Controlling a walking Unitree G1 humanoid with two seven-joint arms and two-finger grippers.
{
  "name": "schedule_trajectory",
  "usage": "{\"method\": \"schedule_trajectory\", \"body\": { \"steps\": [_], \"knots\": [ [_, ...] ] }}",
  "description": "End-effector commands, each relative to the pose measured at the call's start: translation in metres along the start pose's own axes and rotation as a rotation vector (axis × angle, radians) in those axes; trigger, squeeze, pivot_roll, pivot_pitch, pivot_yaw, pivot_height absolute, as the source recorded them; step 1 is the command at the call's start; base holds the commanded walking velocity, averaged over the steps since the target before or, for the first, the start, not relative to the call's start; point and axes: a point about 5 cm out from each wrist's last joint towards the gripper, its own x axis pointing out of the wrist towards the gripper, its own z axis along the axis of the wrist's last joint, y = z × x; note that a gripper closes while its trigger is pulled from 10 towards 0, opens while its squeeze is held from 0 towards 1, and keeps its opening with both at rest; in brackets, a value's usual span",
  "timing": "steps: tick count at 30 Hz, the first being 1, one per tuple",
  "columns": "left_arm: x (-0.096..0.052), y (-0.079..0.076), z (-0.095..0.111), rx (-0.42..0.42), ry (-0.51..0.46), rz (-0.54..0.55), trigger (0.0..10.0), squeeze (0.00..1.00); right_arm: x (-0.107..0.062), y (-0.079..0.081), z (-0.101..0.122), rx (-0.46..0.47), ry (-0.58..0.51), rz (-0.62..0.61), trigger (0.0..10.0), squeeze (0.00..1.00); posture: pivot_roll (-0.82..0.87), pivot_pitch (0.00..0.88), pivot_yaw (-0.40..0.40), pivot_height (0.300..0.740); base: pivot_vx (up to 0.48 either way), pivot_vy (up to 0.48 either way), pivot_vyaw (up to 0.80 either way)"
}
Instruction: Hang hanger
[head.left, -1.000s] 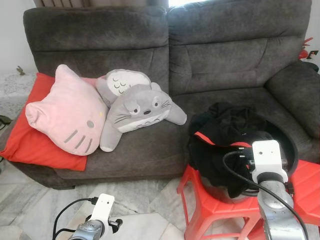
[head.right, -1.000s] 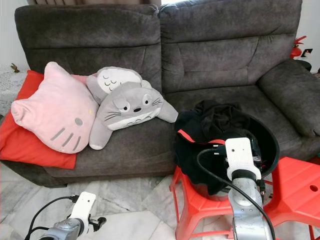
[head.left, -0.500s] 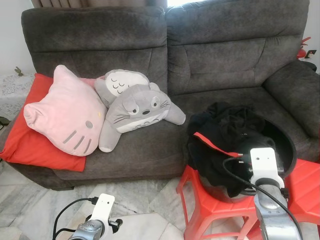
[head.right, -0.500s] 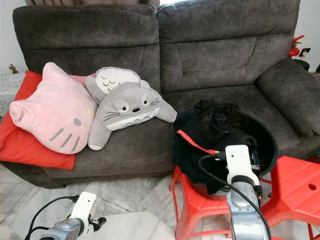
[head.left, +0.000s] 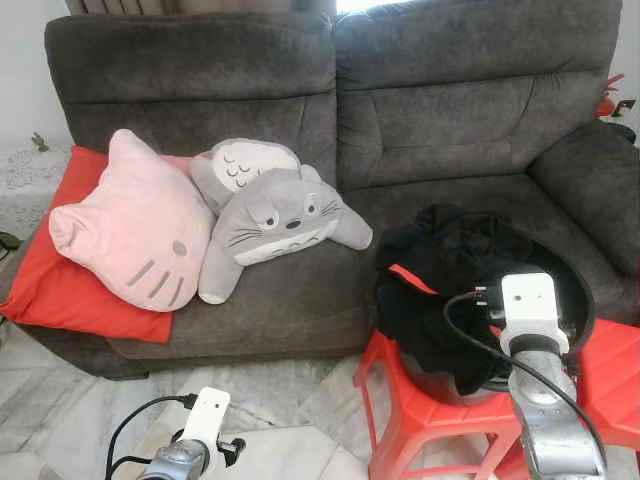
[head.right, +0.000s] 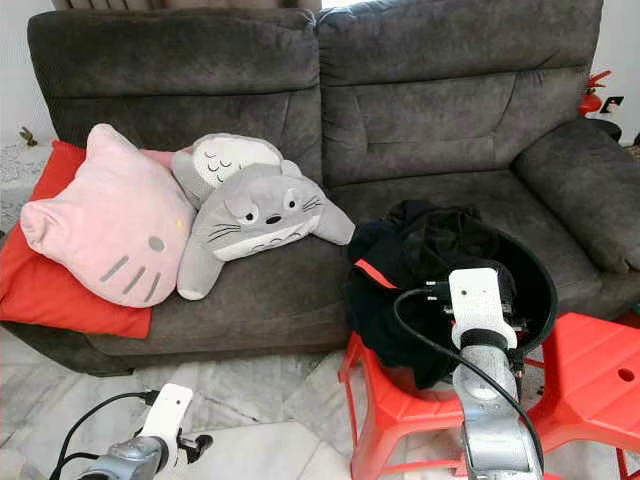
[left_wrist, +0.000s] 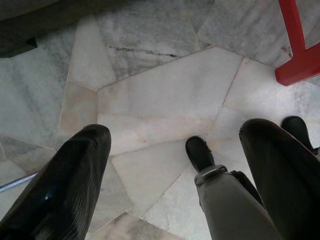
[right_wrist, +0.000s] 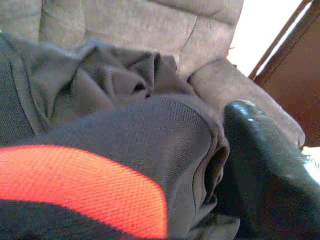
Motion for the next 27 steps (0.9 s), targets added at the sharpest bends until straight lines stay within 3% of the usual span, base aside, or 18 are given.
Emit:
{"method": "schedule_trajectory", "body": {
  "steps": [1, 12, 15, 20, 21, 27],
  "knots": [
    [-0.001, 0.004, -0.003, 0.017, 0.012, 0.006, 10.0, 0.0, 0.002, 0.0, 0.004, 0.003, -0.019, 0.0, 0.0, 0.0, -0.23, 0.0, 0.062, 0.74, 0.0, 0.0, 0.0],
    [-0.001, 0.004, -0.003, 0.019, 0.012, 0.005, 10.0, 0.0, 0.009, 0.002, 0.02, -0.047, -0.115, 0.05, 0.0, 0.0, -0.23, 0.0, 0.064, 0.74, 0.0, 0.0, 0.0],
    [-0.001, 0.004, -0.002, 0.017, 0.012, 0.007, 10.0, 0.0, 0.02, 0.008, 0.038, -0.112, -0.216, 0.123, 0.0, 0.0, -0.23, 0.0, 0.065, 0.74, 0.0, 0.0, 0.0],
    [-0.001, 0.004, -0.002, 0.015, 0.012, 0.007, 10.0, 0.0, 0.028, 0.013, 0.053, -0.12, -0.274, 0.2, 0.0, 0.0, -0.23, 0.0, 0.068, 0.74, 0.0, 0.0, 0.0],
    [-0.001, 0.004, -0.002, 0.015, 0.012, 0.006, 10.0, 0.0, 0.032, 0.021, 0.061, -0.167, -0.309, 0.288, 0.0, 0.0, -0.23, 0.0, 0.068, 0.74, 0.0, 0.0, 0.0],
    [-0.001, 0.005, -0.002, 0.014, 0.013, 0.006, 10.0, 0.0, 0.037, 0.03, 0.066, -0.22, -0.311, 0.404, 0.0, 0.0, -0.22, 0.0, 0.068, 0.74, 0.0, 0.0, 0.0]
  ]
}}
